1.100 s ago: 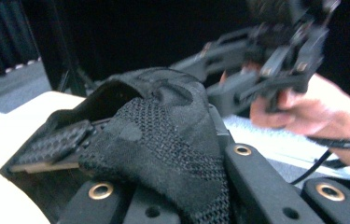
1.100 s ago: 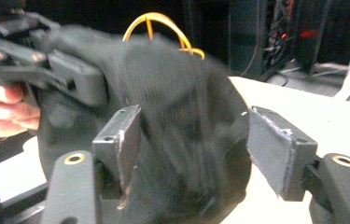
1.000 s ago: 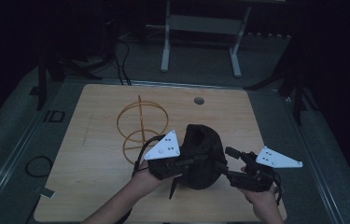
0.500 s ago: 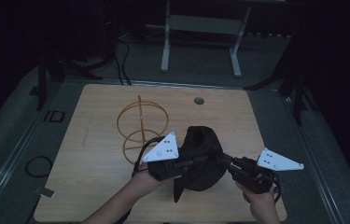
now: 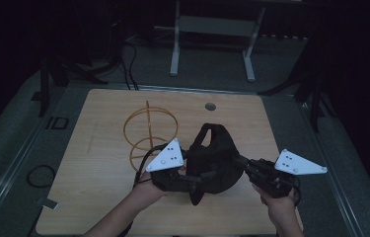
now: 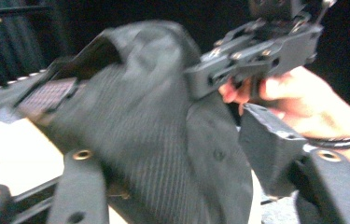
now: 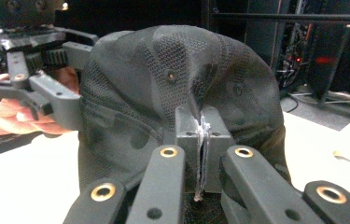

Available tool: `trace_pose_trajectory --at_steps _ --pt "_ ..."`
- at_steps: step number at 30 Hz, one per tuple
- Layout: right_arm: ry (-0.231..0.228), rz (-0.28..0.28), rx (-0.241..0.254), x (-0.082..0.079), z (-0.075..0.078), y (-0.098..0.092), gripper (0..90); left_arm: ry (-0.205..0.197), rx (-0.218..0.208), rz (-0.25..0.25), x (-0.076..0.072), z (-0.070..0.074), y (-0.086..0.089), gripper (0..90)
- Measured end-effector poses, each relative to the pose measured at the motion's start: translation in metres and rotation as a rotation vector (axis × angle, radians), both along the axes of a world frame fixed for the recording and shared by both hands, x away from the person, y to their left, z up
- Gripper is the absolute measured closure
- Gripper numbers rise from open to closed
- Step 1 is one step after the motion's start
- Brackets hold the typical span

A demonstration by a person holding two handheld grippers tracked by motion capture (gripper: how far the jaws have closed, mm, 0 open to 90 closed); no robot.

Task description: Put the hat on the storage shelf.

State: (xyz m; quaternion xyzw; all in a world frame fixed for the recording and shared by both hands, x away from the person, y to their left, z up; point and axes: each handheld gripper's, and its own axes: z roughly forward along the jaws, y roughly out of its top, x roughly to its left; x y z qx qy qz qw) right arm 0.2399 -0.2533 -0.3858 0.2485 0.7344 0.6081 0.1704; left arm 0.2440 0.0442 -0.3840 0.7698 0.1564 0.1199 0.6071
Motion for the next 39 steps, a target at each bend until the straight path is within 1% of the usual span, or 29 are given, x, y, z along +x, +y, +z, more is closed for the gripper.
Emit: trace_pose_trajectory --at_steps 1,2,3,4,5,6,9,10,12,16,17,18,19,20,21,22,23,24,25,26,29,30,31,32,33,34,35,36,39 --pt "-0.007 -0.002 -0.003 0.001 0.003 0.0 88.5 0.0 0.0 0.0 0.0 0.0 0.0 32.8" --pt "-0.013 -0.003 -0.008 0.001 0.006 -0.001 88.5 0.007 0.006 0.036 0.0 0.001 0.007 28.5" --pt "-0.013 -0.003 -0.008 0.001 0.006 -0.001 88.5 0.007 0.006 0.036 0.0 0.001 0.007 24.5" --pt "-0.026 -0.01 -0.01 0.003 0.011 -0.001 88.5 0.015 0.001 0.076 0.001 0.0 0.014 20.1" --pt "-0.026 -0.01 -0.01 0.003 0.011 -0.001 88.5 0.015 0.001 0.076 0.001 0.0 0.014 15.1" --pt "-0.036 -0.013 -0.008 0.005 0.017 -0.002 88.5 0.015 -0.008 0.12 0.0 -0.001 0.023 14.4" --pt "-0.049 -0.013 -0.008 0.008 0.022 -0.002 88.5 0.009 -0.007 0.156 -0.001 -0.003 0.032 6.8" --pt "-0.055 -0.013 -0.005 0.01 0.027 -0.002 88.4 -0.007 0.01 0.199 -0.004 -0.006 0.041 5.9" --pt "-0.061 -0.013 -0.005 0.013 0.031 0.0 88.4 -0.009 0.017 0.21 -0.005 -0.008 0.046 3.9" --pt "-0.075 -0.004 -0.004 0.02 0.041 0.004 88.4 -0.018 0.019 0.316 -0.01 -0.02 0.073 3.0" --pt "-0.078 0.001 -0.005 0.022 0.043 0.006 88.4 -0.018 0.019 0.316 -0.01 -0.02 0.073 2.9" --pt "-0.078 0.003 -0.005 0.024 0.045 0.008 88.4 -0.008 0.032 0.363 -0.01 -0.028 0.085 2.8" --pt "-0.078 0.003 -0.005 0.024 0.045 0.008 88.4 -0.008 0.032 0.363 -0.01 -0.028 0.085 2.8" --pt "-0.079 0.01 -0.006 0.028 0.05 0.012 88.4 0.016 0.037 0.401 -0.01 -0.038 0.097 2.8" --pt "-0.079 0.01 -0.006 0.028 0.05 0.012 88.4 0.016 0.037 0.401 -0.01 -0.038 0.097 2.8" --pt "-0.09 0.015 -0.009 0.032 0.054 0.016 88.4 0.039 0.038 0.434 -0.01 -0.049 0.11 2.8" --pt "-0.09 0.015 -0.009 0.032 0.054 0.016 88.4 0.039 0.038 0.434 -0.01 -0.049 0.11 2.8" --pt "-0.098 0.019 -0.016 0.037 0.06 0.022 88.4 0.056 0.047 0.468 -0.012 -0.059 0.122 2.8" --pt "-0.099 0.02 -0.019 0.039 0.062 0.026 88.4 0.056 0.047 0.468 -0.012 -0.059 0.122 2.8" --pt "-0.101 0.022 -0.022 0.041 0.065 0.029 88.4 0.069 0.056 0.498 -0.013 -0.069 0.132 2.8" --pt "-0.103 0.026 -0.028 0.047 0.069 0.036 88.4 0.078 0.052 0.532 -0.016 -0.079 0.143 2.8" --pt "-0.108 0.028 -0.036 0.053 0.073 0.044 88.4 0.09 0.047 0.567 -0.019 -0.088 0.152 2.8" --pt "-0.108 0.028 -0.036 0.053 0.073 0.044 88.4 0.09 0.047 0.567 -0.019 -0.088 0.152 2.8" --pt "-0.109 0.034 -0.047 0.059 0.076 0.053 88.4 0.089 0.035 0.603 -0.022 -0.096 0.161 2.8" --pt "-0.109 0.034 -0.047 0.059 0.076 0.053 88.4 0.089 0.035 0.603 -0.022 -0.096 0.161 2.8" --pt "-0.104 0.04 -0.06 0.065 0.079 0.062 88.4 0.088 0.029 0.641 -0.026 -0.104 0.169 2.8" --pt "-0.104 0.04 -0.06 0.065 0.079 0.062 88.4 0.088 0.029 0.641 -0.026 -0.104 0.169 2.8" --pt "-0.098 0.05 -0.072 0.071 0.081 0.071 88.3 0.089 0.035 0.669 -0.029 -0.112 0.176 2.8" --pt "-0.093 0.057 -0.083 0.077 0.084 0.079 88.3 0.095 0.043 0.694 -0.032 -0.121 0.185 2.8"
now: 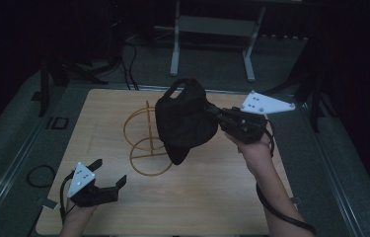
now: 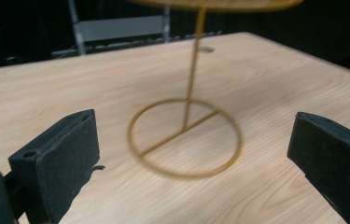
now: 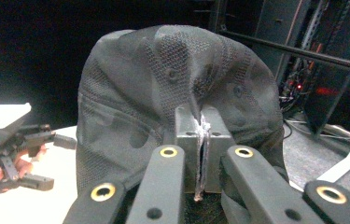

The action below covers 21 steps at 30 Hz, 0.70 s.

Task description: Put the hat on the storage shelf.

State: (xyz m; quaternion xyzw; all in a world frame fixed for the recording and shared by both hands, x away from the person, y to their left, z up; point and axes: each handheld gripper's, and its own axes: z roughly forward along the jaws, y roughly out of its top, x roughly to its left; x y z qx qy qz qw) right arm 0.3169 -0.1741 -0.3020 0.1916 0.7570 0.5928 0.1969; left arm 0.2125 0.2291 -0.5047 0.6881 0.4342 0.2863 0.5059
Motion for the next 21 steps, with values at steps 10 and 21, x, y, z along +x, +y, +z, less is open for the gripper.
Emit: trace_pose_trajectory --at_steps 10,21 --pt "0.036 0.054 -0.074 0.02 0.005 0.043 88.2 0.038 -0.03 0.109 -0.011 -0.027 0.035 2.8" --pt "0.092 0.078 -0.139 0.032 -0.018 0.078 88.1 0.063 -0.008 0.1 -0.014 -0.036 0.035 2.9"
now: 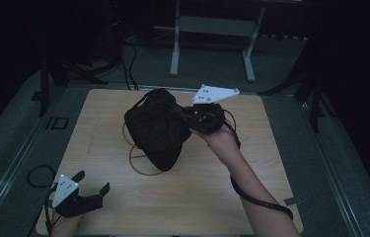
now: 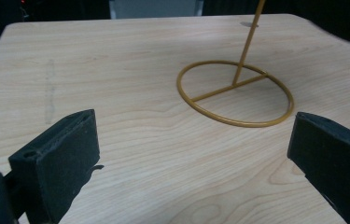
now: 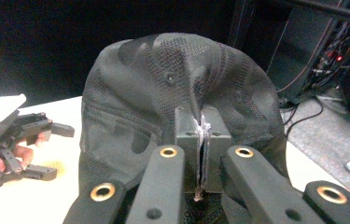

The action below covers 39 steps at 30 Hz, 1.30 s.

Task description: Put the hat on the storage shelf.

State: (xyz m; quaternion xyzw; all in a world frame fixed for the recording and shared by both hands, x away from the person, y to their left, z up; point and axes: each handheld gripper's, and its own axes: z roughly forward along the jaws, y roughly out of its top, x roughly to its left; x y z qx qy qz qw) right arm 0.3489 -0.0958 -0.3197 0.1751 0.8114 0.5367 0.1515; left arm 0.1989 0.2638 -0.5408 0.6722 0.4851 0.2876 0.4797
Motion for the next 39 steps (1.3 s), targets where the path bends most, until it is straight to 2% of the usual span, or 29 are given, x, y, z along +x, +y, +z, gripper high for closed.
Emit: trace_pose_trajectory --at_steps 9,14,15,20,23,24,27,28,31,32,35,36,39 --pt "0.05 -0.005 0.0 0.007 -0.019 0.015 87.9 0.01 -0.009 -0.012 0.001 -0.003 -0.001 2.9" --pt "0.06 -0.009 0.011 0.009 -0.023 0.018 87.6 0.012 -0.013 -0.012 0.001 -0.004 0.0 2.9" --pt "0.08 -0.007 0.019 0.011 -0.026 0.018 86.7 0.012 -0.012 -0.011 0.001 -0.004 0.0 2.9" --pt "0.101 -0.003 0.027 0.012 -0.031 0.02 85.4 0.016 -0.011 -0.015 0.001 -0.004 0.0 2.9" --pt "0.106 0.012 0.018 0.011 -0.035 0.022 84.1 0.019 -0.011 -0.016 0.001 -0.005 0.0 2.9" --pt "0.079 -0.009 0.016 0.009 -0.038 0.023 84.1 0.021 -0.012 -0.017 0.001 -0.005 0.0 2.9" --pt "0.086 -0.005 0.017 0.009 -0.04 0.024 83.1 0.022 -0.012 -0.016 0.002 -0.005 0.0 2.9" --pt "0.105 0.007 0.014 0.01 -0.042 0.025 79.8 0.023 -0.015 -0.017 0.002 -0.005 0.0 2.9" --pt "0.118 0.008 0.009 0.01 -0.044 0.025 77.5 0.025 -0.016 -0.02 0.002 -0.006 -0.001 2.9" --pt "0.129 0.012 0.015 0.011 -0.046 0.026 72.5 0.024 -0.017 -0.022 0.002 -0.006 -0.001 2.9" --pt "0.146 0.008 0.02 0.011 -0.047 0.027 68.8 0.025 -0.017 -0.022 0.002 -0.006 -0.001 2.9" --pt "0.152 0.006 0.034 0.011 -0.048 0.029 62.7 0.023 -0.018 -0.022 0.002 -0.005 0.0 2.9" --pt "0.161 0.012 0.04 0.01 -0.05 0.03 60.6 0.019 -0.023 -0.019 0.001 -0.005 0.001 2.9"
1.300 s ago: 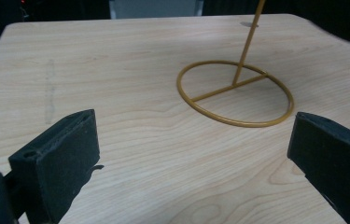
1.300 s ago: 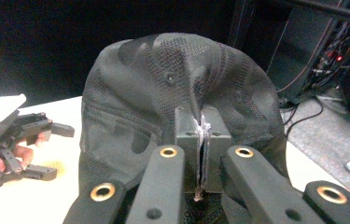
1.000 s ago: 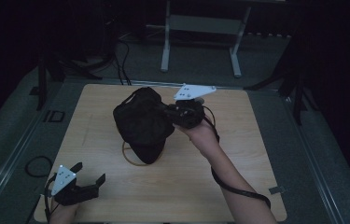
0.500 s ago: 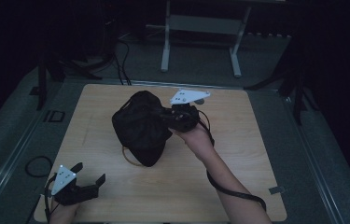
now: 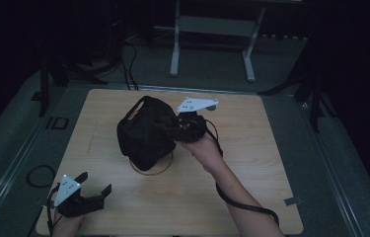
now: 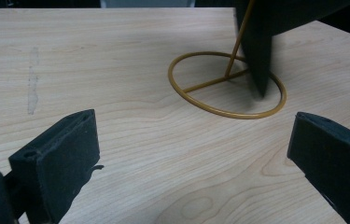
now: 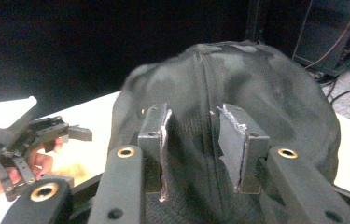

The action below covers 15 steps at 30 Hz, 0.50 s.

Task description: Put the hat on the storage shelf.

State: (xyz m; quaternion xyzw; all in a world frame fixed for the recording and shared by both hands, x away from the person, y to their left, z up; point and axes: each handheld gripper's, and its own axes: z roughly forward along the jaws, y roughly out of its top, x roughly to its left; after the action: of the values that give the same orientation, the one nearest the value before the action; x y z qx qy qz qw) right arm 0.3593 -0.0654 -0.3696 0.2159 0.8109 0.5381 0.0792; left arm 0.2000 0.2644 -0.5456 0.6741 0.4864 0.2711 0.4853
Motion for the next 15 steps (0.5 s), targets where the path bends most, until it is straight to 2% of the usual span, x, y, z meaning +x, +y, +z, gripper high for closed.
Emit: trace_pose_trajectory --at_steps 1,3,10,15 --pt "-0.008 -0.009 -0.011 -0.001 -0.002 0.002 56.8 0.001 0.0 0.002 0.0 0.0 0.001 2.9" --pt "-0.014 -0.013 -0.016 -0.001 -0.002 0.003 56.1 -0.002 -0.001 0.003 0.0 0.0 0.001 2.9" --pt "-0.027 -0.026 -0.012 -0.005 0.0 -0.001 50.8 -0.009 -0.011 0.01 0.0 0.0 0.001 2.9" --pt "-0.025 -0.035 -0.002 -0.005 0.004 -0.009 43.9 -0.006 -0.014 0.004 0.0 0.0 0.0 2.9"
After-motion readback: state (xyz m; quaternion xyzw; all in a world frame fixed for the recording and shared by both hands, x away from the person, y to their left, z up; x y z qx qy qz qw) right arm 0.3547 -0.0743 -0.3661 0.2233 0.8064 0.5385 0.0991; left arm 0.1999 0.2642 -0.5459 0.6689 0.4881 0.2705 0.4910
